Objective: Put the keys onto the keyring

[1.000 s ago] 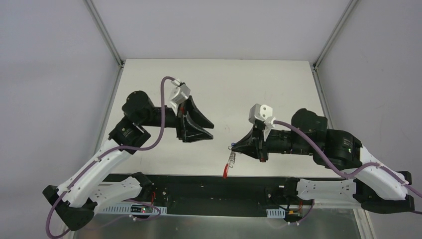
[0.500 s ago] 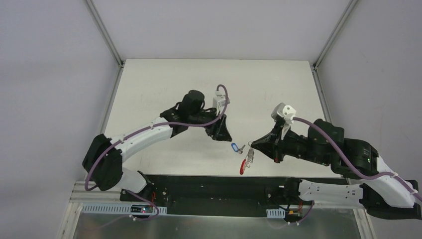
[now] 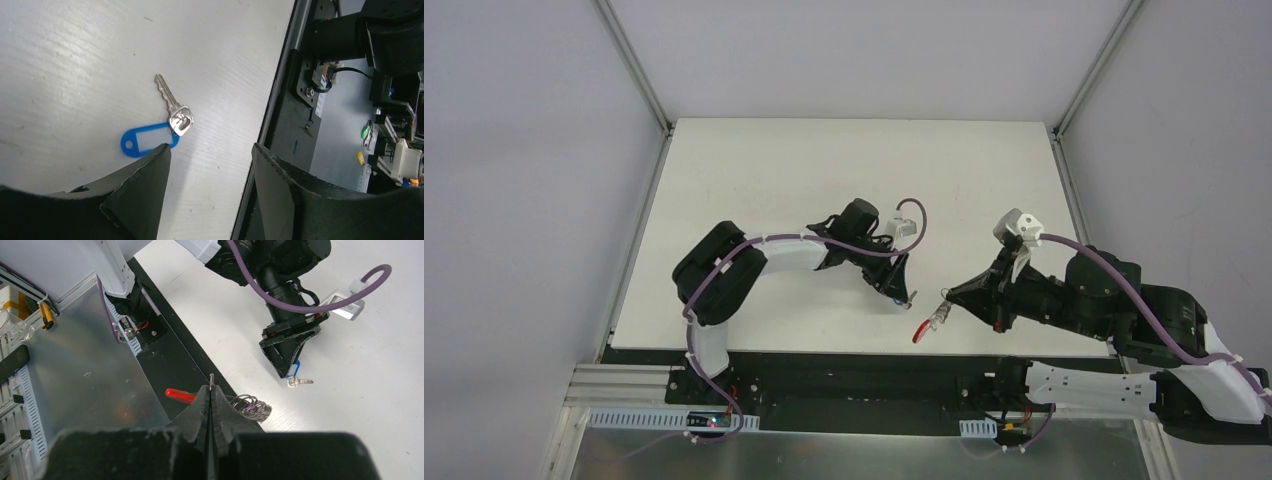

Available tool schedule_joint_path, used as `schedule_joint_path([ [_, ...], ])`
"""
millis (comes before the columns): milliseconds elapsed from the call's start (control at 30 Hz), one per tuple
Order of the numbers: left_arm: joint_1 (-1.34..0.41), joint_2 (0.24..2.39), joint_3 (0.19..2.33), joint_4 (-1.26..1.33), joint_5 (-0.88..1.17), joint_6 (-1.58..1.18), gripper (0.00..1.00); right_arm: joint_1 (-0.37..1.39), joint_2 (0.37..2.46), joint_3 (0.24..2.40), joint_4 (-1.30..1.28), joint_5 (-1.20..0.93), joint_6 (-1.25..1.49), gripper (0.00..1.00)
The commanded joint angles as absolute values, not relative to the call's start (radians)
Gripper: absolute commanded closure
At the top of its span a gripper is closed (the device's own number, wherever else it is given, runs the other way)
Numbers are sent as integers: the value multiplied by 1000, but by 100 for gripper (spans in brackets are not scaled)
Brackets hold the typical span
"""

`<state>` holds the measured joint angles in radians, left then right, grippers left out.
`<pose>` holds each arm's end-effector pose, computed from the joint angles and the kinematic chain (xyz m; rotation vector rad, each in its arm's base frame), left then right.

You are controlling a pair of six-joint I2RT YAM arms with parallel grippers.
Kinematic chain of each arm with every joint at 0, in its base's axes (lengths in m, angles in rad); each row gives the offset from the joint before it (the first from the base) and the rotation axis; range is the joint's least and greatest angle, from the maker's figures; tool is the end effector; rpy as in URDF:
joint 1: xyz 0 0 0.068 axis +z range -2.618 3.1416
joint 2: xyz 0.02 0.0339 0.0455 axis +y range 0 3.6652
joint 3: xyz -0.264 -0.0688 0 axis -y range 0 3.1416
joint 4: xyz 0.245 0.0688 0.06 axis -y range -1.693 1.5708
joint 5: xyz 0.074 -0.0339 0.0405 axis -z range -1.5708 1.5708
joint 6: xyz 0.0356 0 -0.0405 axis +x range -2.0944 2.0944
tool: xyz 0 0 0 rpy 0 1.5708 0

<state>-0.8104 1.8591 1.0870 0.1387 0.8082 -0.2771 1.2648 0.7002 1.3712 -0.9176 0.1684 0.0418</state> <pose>0.2515 -0.3017 0.1803 1.0986 2.1108 -1.4603 0.0293 0.0730 0.4563 -0.9774 1.6093 0.7642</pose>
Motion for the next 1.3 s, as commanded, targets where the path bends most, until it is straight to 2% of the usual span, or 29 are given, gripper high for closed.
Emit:
schedule_joint_path([
  [0,-811,1911,1173,245,884,-251,40,1262,674,1393,-915,152,70,100],
  [267,-811,2006,1245,257,935,-243,40,1262,655,1372,-916,131,76,100],
  [700,-814,2030,1210,262,963,-233,53,1262,641,1370,-922,114,89,100],
  [1267,-820,2049,1172,275,937,-214,53,1262,669,1367,-897,79,94,100],
])
